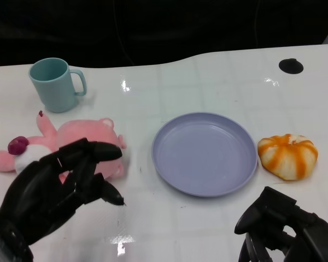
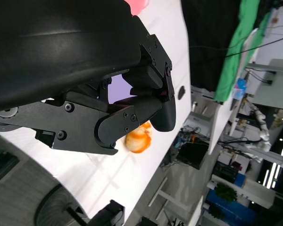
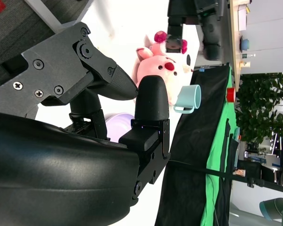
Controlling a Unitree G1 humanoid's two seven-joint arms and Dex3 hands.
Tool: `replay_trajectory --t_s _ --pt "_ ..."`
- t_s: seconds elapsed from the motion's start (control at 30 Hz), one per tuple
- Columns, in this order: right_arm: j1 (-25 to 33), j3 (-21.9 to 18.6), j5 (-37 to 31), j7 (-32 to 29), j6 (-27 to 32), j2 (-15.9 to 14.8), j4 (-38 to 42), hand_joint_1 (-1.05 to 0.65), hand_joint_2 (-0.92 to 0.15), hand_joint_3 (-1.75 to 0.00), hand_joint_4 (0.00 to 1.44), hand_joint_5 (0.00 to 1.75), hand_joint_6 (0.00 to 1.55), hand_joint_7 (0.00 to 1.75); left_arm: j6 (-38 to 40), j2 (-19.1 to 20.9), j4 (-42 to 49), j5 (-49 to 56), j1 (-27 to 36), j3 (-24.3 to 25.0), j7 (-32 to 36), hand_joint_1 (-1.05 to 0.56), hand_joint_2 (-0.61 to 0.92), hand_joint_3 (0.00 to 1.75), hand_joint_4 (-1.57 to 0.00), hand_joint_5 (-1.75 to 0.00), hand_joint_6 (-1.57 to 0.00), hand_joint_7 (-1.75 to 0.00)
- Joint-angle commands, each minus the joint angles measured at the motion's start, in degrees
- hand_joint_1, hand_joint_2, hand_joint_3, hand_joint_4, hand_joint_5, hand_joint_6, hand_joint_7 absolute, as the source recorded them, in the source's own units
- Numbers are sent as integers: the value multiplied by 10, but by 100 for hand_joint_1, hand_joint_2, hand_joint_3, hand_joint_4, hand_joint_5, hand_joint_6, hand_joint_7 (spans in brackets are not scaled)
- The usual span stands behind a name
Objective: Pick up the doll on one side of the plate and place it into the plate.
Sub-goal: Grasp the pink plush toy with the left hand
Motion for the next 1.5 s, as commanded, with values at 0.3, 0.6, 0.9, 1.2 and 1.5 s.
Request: replay_trajectory --t_s 0.3,0.6,0.9,1.2,1.5 --pt "-16 -12 4 3 -4 -4 16 -20 -55 -125 60 175 48 159 -269 132 83 276 -85 -6 -1 -55 92 14 -32 -83 -47 -27" --pt "-22 -12 4 6 -4 -3 21 -22 -56 -120 61 175 49 157 -361 210 153 480 -128 -37 29 -59 92 3 -16 -69 -40 -9" --pt "-25 -10 0 5 -5 -2 24 -23 -56 -119 62 175 50 156 -379 260 199 607 -152 -86 32 -65 91 0 -22 -33 -35 0" --pt "-26 -16 13 7 10 -3 14 -24 -57 -118 61 174 50 155 -351 285 208 694 -175 -141 4 -70 91 0 -17 -27 -26 0" --pt "-22 -17 8 7 13 -6 8 -25 -59 -115 62 173 51 154 -305 289 236 773 -214 -208 -41 -75 92 2 -12 -21 -18 0"
